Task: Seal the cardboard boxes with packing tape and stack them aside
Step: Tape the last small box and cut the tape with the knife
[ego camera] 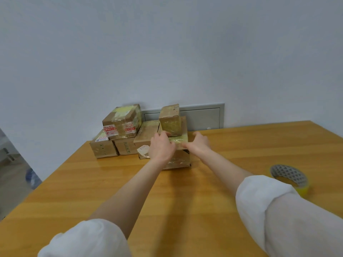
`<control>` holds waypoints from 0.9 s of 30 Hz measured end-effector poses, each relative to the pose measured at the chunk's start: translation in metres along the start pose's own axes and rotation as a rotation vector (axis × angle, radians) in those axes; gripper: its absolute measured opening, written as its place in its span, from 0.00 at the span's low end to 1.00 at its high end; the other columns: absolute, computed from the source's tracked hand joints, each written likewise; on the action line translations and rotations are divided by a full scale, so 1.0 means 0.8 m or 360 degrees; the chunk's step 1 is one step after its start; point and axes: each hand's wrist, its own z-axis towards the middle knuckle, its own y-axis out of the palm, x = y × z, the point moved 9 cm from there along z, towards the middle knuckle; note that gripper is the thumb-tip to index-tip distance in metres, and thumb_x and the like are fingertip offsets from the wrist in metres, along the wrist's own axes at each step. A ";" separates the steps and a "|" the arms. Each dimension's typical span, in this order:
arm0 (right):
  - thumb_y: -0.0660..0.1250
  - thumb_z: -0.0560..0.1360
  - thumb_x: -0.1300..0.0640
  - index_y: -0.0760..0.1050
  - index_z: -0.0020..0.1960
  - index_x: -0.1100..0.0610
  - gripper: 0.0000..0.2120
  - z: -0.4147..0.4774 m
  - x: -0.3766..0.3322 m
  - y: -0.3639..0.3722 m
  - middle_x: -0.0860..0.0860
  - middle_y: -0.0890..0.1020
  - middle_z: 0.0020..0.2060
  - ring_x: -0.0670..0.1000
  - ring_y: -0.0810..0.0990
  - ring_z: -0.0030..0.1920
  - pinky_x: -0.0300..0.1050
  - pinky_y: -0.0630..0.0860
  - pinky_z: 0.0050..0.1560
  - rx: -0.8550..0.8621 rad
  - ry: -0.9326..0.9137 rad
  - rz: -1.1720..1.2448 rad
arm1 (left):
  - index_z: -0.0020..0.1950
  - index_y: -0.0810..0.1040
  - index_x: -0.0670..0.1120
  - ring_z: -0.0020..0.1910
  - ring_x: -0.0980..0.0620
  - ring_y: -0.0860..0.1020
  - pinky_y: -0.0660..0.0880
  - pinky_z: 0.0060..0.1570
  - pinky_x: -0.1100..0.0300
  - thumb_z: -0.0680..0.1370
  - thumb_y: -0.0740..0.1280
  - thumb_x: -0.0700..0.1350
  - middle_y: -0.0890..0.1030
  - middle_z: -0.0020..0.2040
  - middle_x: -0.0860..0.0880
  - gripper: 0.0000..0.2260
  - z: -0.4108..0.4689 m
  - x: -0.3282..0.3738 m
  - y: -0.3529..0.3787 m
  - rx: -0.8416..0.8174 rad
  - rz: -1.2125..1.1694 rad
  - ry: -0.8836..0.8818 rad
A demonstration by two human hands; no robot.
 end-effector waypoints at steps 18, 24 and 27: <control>0.66 0.76 0.49 0.68 0.68 0.54 0.22 -0.117 0.155 -0.219 0.54 0.70 0.66 0.57 0.67 0.67 0.51 0.70 0.64 0.0343 -0.0018 -0.0691 | 0.69 0.70 0.46 0.66 0.45 0.70 0.68 0.64 0.54 0.77 0.65 0.41 0.69 0.67 0.44 0.20 -0.156 0.180 0.140 -0.0598 0.0006 0.0450; 0.70 0.72 0.41 0.72 0.55 0.52 0.20 -0.126 0.197 -0.213 0.51 0.77 0.55 0.54 0.75 0.56 0.46 0.72 0.46 0.0157 0.0021 -0.1024 | 0.70 0.69 0.45 0.67 0.46 0.69 0.68 0.65 0.54 0.76 0.67 0.41 0.72 0.67 0.44 0.22 -0.164 0.189 0.172 -0.0693 0.0015 0.0419; 0.68 0.73 0.39 0.70 0.53 0.52 0.19 -0.121 0.210 -0.201 0.50 0.78 0.53 0.53 0.76 0.54 0.45 0.71 0.43 0.0096 0.0062 -0.1195 | 0.69 0.70 0.45 0.67 0.47 0.70 0.68 0.65 0.54 0.76 0.67 0.41 0.72 0.67 0.44 0.22 -0.160 0.184 0.178 -0.0690 0.0024 0.0401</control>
